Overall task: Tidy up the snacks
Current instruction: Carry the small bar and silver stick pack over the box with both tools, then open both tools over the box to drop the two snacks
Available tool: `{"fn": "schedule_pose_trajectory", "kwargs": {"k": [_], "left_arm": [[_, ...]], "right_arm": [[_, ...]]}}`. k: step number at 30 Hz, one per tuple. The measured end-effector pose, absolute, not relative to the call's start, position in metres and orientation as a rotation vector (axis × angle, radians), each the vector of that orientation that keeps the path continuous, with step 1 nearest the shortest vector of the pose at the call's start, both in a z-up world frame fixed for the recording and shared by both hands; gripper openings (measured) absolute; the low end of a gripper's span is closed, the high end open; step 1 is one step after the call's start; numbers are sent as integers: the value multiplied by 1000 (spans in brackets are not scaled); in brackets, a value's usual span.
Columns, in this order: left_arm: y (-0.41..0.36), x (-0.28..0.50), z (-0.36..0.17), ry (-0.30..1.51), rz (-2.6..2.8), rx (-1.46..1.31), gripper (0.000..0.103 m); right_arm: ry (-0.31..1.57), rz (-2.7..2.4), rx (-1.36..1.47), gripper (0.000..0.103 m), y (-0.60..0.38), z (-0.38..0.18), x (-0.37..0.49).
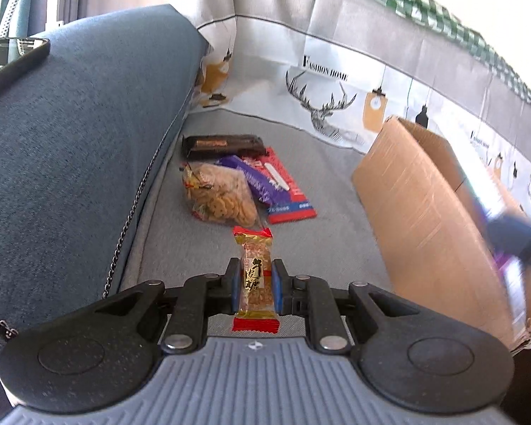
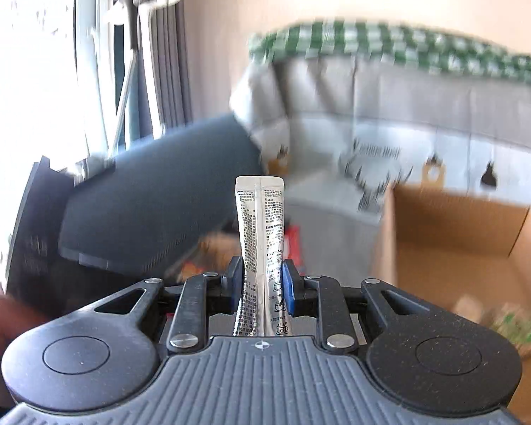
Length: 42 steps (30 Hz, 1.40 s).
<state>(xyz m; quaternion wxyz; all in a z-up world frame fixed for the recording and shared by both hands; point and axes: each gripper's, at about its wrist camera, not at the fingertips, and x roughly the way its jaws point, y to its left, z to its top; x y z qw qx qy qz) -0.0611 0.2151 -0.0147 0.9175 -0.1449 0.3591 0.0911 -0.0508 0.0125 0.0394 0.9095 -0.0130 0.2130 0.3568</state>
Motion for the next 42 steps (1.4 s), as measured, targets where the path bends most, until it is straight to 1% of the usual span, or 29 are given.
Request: {"fn": "schedule_pose_trajectory", "kwargs": {"k": [5,8,11,14,29,42], "left_arm": [[216,-66,-11,708,176,-307,19],[214,-69,-9,688,167,-304,19],[211,-71,-7,671,159,-293,19],[208,-70,-7,670,157,-275,19],[189,-82,0,644,184,-230,19],[143,-78,6,647,181,-239,19]], "right_arm": [[372,693,-24,24,-26,56,-42],[371,647,-13,24,-47,47,-35],[415,619,29,24,-55,31,-27],[444,616,55,24,-59,22,-20],[406,601,105,24,-69,16,-9],[397,532,195,24,-97,12,8]]}}
